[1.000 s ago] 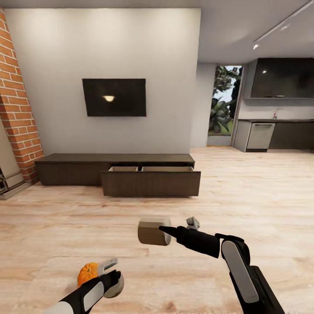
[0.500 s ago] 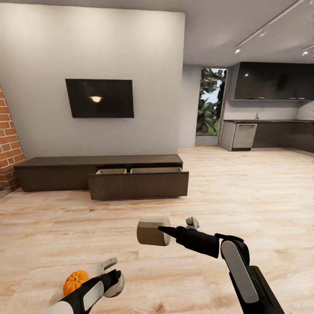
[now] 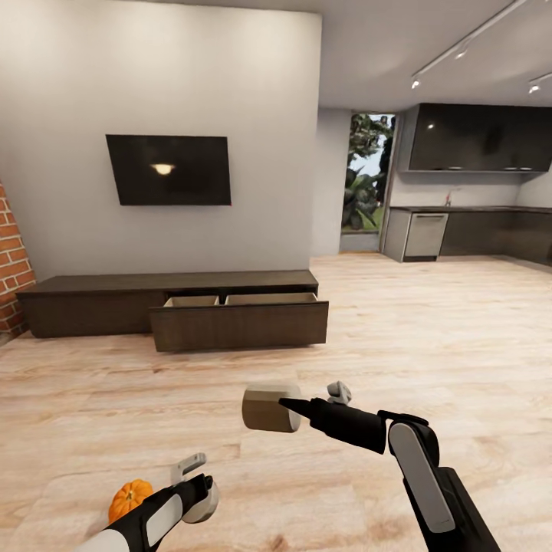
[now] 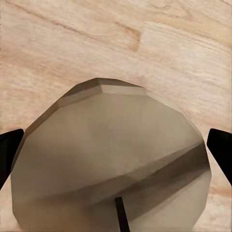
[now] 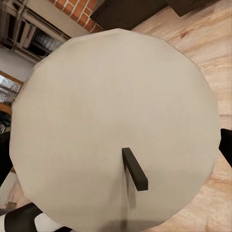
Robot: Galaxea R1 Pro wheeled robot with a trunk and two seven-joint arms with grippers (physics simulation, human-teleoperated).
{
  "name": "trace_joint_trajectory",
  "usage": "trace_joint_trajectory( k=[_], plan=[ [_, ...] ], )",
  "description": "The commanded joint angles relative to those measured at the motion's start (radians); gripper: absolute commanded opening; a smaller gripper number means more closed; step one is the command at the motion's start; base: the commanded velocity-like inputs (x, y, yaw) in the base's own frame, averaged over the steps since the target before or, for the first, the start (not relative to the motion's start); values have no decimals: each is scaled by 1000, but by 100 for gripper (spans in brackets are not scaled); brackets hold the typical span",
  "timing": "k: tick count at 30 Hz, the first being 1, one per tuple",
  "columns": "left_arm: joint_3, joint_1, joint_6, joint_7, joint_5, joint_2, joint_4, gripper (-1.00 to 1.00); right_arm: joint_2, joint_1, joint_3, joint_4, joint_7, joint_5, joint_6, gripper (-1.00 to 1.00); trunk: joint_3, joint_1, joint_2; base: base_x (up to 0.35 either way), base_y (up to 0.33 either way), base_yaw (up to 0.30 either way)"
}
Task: Place each of the two pumpkins and all three candles from the living room inside a cabinet in the living room (use any cabinet), then make sure every cabinet is closed, and position the cauldron so it is next to a table in the living room.
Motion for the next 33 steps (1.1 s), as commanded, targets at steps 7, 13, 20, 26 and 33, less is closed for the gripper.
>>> trace_joint_trajectory(
  k=[7,13,20,26,33],
  plan=[
    [-8,0,4,10,7,1,-3,-100,0,-1,0,0,8,11,4,-100,10,-27,49,0,0,43],
    [-7,0,4,10,7,1,-2,-100,0,-1,-4,3,7,11,3,-100,19,-50,91,0,0,94],
    [-4,0,5,12,6,1,-2,-100,-2,-1,-8,8,-15,12,2,-100,29,-77,140,0,0,104],
    [-7,0,7,13,2,1,-2,-100,-15,-1,-9,14,-288,17,-1,-100,38,-100,182,0,0,107],
    [-13,0,6,15,-3,1,-1,-100,-35,-1,-5,164,-405,21,-152,-100,49,-127,231,0,0,109]
  ],
)
